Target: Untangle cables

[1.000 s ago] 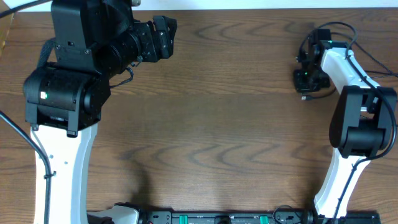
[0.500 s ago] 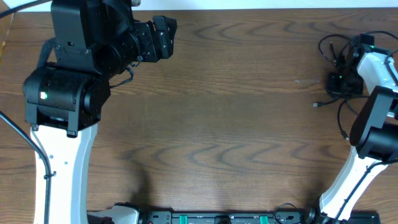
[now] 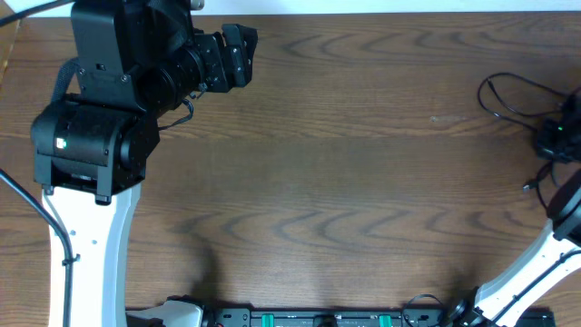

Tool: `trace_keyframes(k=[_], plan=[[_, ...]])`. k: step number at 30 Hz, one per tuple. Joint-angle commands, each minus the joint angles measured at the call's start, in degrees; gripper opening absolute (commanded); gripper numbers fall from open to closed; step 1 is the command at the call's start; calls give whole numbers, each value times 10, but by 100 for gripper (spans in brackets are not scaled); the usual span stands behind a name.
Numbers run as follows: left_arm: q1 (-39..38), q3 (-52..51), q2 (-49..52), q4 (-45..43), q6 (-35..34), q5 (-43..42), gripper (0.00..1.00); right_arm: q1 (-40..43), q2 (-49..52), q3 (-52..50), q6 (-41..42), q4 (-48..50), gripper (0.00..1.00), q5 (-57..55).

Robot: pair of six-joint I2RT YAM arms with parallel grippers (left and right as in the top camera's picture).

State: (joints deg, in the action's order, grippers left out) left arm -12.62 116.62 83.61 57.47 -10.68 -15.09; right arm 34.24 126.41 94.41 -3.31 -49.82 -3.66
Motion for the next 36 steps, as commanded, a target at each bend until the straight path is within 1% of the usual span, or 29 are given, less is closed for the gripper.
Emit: trace_keyframes(k=[1,6,8,9,10,12,14,15,17,19,21,23,25,29,32,33,34,36], plan=[[0,7,-9,7,3,-3,82,45,3,-1,7,2,16,-5],[0,7,-9,19,3,-3,82,121,2,1,20,1,16,11],[0,7,-9,17,7,-1,82,139,2,5,20,0,16,59],[0,7,-9,14,8,13,82,143,-2,9,11,-1,17,119],[0,7,-9,12,8,25,82,141,-14,11,-11,-1,21,179],[0,7,-8,8,8,26,82,129,-49,12,-41,4,33,245],[0,7,-8,3,8,26,82,105,-110,12,-72,11,54,316],[0,7,-7,2,8,26,82,93,-139,12,-75,14,59,333],[0,7,-3,0,8,26,82,42,-225,12,-75,17,67,345],[0,7,5,-3,8,38,82,-28,-297,12,-75,12,71,345],[0,7,17,-10,8,80,82,-80,-330,12,-75,3,71,341],[0,7,27,-8,9,101,82,-156,-362,12,-77,-8,71,336],[1,6,32,-4,22,100,82,-225,-385,12,-79,-9,72,312],[1,6,32,5,99,101,82,-356,-406,12,-79,-7,75,211],[1,6,32,18,123,101,82,-428,-406,12,-78,-7,76,139],[1,6,32,26,141,104,78,-446,-406,12,-69,-5,77,116],[1,6,32,33,143,120,75,-461,-406,12,-61,-2,78,93],[1,6,32,43,143,159,73,-483,-406,12,-59,-3,79,73]])
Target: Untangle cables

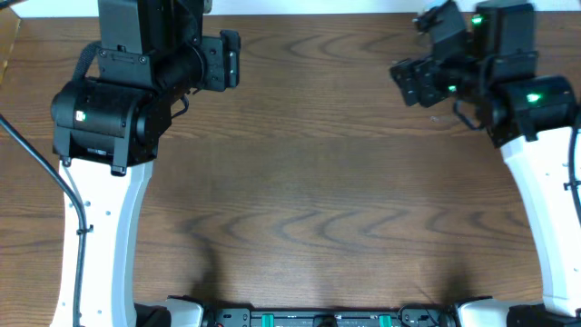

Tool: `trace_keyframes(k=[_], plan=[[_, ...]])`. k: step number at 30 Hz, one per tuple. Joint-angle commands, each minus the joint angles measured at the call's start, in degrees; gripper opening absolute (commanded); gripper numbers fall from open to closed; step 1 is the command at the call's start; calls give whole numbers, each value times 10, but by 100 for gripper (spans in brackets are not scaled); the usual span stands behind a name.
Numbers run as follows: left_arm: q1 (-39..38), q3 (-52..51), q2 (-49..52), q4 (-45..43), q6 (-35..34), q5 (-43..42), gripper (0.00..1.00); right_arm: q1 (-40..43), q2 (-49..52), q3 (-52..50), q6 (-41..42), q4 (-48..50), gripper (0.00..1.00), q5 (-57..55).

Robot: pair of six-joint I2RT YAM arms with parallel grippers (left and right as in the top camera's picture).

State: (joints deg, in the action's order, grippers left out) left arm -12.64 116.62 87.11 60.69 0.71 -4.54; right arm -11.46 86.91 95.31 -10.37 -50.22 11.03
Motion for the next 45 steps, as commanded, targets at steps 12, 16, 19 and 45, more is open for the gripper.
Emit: trace_keyframes(k=[12,16,19,45], plan=[[1,6,-79,-87,-48,100,73,-74,-56,56,57,14,86,-155],[1,6,-98,-87,-114,108,73,-74,-94,63,101,30,87,-217],[1,6,-100,-86,-114,108,73,-74,-116,63,99,30,88,-225],[1,6,-153,-65,-205,95,98,-73,-165,63,80,-163,99,-280]])
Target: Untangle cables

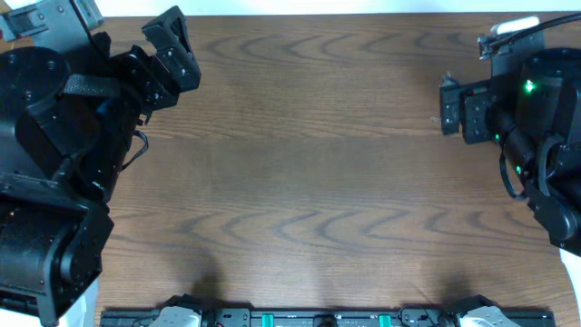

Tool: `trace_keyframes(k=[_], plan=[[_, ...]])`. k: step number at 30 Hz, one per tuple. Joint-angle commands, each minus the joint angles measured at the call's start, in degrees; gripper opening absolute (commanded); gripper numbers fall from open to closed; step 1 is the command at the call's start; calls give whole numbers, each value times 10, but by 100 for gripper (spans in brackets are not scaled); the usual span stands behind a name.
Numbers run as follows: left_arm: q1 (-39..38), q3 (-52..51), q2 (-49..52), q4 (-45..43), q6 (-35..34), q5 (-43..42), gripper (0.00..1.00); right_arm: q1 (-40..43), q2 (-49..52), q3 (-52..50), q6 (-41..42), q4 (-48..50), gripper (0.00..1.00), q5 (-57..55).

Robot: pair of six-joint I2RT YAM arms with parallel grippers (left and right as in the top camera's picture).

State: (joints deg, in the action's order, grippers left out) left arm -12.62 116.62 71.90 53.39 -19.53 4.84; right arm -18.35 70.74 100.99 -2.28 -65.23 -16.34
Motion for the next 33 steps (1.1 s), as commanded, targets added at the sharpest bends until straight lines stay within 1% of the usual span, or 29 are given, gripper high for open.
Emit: trace_keyframes(k=[1,6,9,11,18,20,22,23,27,28,30,32,33], plan=[[1,6,0,10,-3,2,98,-5,-3,6,-1,-27,99,-3],[1,6,0,10,-3,2,98,-5,-3,6,-1,-57,99,0],[1,6,0,28,-3,2,98,-5,-3,6,-1,-66,99,0],[1,6,0,60,-3,2,98,-5,-3,6,-1,-66,99,0],[1,6,0,210,-3,2,98,-5,-3,6,-1,-66,99,0],[1,6,-1,266,-3,2,98,-5,-3,6,-1,-67,99,0],[1,6,-2,297,33,13,98,-5,-3,6,-1,-67,99,0],[1,6,-4,302,43,12,98,-5,-3,6,-1,-67,99,0],[1,6,-7,295,42,-3,98,-5,-3,6,-1,-68,99,0],[1,6,-8,291,42,-23,98,-5,-3,6,-1,-70,99,0],[1,6,-9,271,43,-26,98,-5,-3,6,-1,-75,99,0],[1,6,-13,247,43,27,98,-5,-3,6,-1,-79,99,0],[1,1,-22,219,45,51,98,-5,-3,6,-1,-79,99,0]])
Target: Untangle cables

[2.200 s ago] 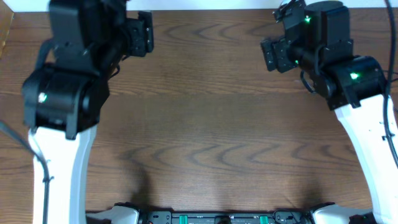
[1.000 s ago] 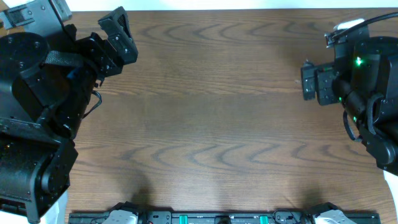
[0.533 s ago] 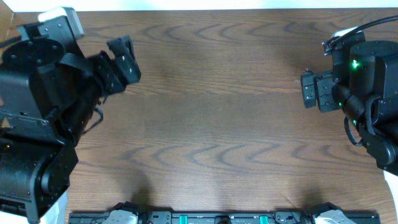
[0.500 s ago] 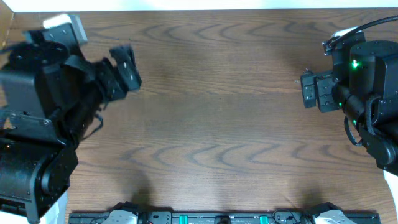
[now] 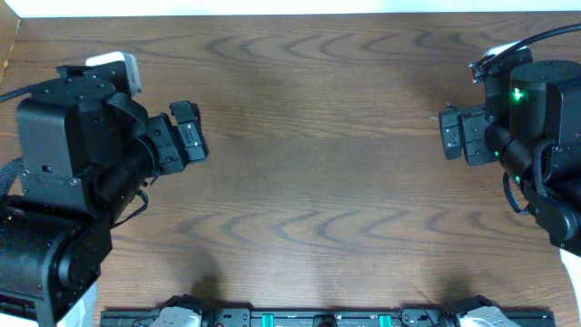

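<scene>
No cable shows on the wooden table (image 5: 309,182) in the overhead view. My left gripper (image 5: 186,143) hangs over the left part of the table and points right. Its fingers are seen from the side, so the gap cannot be read. My right gripper (image 5: 451,134) hangs over the right part and points left, and its jaws are just as unclear. Nothing is visible in either one. The bulky right arm (image 5: 536,136) covers the right edge of the table.
The left arm's body (image 5: 64,200) fills the left side of the view, high and close to the camera. A thin black lead (image 5: 531,36) runs along the right arm's top. Mounting hardware (image 5: 309,318) lines the front edge.
My left gripper has moved from the back left corner toward the front, and now sits over the left middle of the table. The right gripper has stayed almost where it was.
At first the left arm reached over the back left, and a black cable lay at the right edge beside the low right arm. Then both arms stretched over the back of the table. After that they stood at the sides, where they remain, with the cable hidden.
</scene>
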Tool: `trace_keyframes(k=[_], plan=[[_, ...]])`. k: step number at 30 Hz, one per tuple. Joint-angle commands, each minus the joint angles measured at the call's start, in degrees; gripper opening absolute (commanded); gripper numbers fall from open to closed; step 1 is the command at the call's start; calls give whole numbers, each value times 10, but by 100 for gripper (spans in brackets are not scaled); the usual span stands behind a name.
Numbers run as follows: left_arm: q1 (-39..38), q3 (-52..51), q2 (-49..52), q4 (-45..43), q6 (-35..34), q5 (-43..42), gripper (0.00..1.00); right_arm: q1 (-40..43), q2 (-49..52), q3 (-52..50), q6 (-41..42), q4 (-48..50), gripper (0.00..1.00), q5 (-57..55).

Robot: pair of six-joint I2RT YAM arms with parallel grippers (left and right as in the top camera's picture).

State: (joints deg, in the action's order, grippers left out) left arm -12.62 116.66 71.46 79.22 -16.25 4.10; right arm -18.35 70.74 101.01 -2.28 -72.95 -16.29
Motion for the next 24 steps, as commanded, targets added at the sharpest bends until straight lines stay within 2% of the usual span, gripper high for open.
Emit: trace_keyframes(k=[1,3,6,9,13,19,23,24], plan=[[1,-6,-28,-60,19,67,98,-5,-3,6,-1,-2,99,0],[1,-37,-65,-124,53,71,98,-5,-3,6,-1,-2,99,0],[5,-137,-164,-239,109,71,98,-5,-3,6,-1,-2,99,0],[58,-298,-283,-362,153,71,98,-5,-3,6,-1,-2,99,0],[120,-500,-423,-446,154,69,98,-5,-3,6,-1,-2,99,0],[121,-708,-572,-515,145,69,98,-5,-3,6,-1,-2,99,0],[121,-843,-647,-635,145,56,98,-5,-3,6,-1,-2,99,0],[120,-883,-662,-687,145,54,98,-5,-3,6,-1,-2,99,0]])
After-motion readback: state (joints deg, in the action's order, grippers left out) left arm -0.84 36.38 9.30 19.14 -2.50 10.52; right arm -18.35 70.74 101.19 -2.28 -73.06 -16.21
